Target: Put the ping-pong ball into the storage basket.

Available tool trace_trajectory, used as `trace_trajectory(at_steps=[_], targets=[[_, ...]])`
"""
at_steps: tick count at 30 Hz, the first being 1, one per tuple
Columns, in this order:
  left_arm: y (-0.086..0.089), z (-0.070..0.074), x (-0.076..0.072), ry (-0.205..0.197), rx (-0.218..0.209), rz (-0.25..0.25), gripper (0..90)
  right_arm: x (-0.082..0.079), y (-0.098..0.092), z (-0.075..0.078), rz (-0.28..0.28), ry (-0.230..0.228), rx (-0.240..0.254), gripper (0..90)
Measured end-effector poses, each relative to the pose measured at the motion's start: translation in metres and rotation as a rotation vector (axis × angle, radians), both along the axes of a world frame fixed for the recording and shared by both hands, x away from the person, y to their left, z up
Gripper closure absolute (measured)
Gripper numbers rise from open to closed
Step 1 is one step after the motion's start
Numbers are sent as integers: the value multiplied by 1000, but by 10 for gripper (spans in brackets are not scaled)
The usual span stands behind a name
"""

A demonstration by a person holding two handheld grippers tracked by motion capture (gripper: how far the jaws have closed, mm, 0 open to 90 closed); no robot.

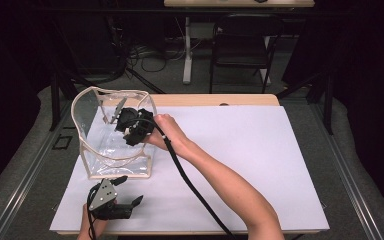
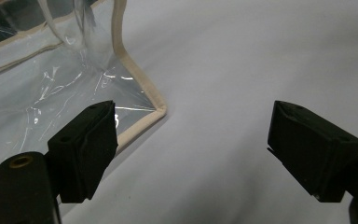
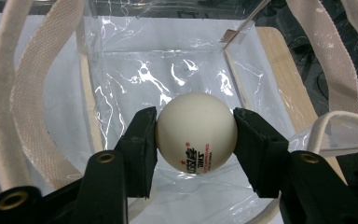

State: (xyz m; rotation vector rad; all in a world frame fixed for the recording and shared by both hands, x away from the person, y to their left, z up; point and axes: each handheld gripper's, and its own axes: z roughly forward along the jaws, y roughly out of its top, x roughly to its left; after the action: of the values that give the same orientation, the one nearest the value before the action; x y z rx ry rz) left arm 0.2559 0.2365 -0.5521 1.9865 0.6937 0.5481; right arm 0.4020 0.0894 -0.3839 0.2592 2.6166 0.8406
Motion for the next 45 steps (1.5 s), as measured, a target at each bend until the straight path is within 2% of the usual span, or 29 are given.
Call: trace_trajectory(at_steps=[27, 40, 45], targets=[[0, 0, 0, 2, 7, -5, 163, 3, 4, -8, 2, 45, -66, 505], [0, 0, 0, 2, 5, -5, 163, 3, 7, -11, 6, 52, -88, 502], [0, 0, 0, 2, 2, -3, 163, 4, 7, -12, -7, 64, -83, 430]])
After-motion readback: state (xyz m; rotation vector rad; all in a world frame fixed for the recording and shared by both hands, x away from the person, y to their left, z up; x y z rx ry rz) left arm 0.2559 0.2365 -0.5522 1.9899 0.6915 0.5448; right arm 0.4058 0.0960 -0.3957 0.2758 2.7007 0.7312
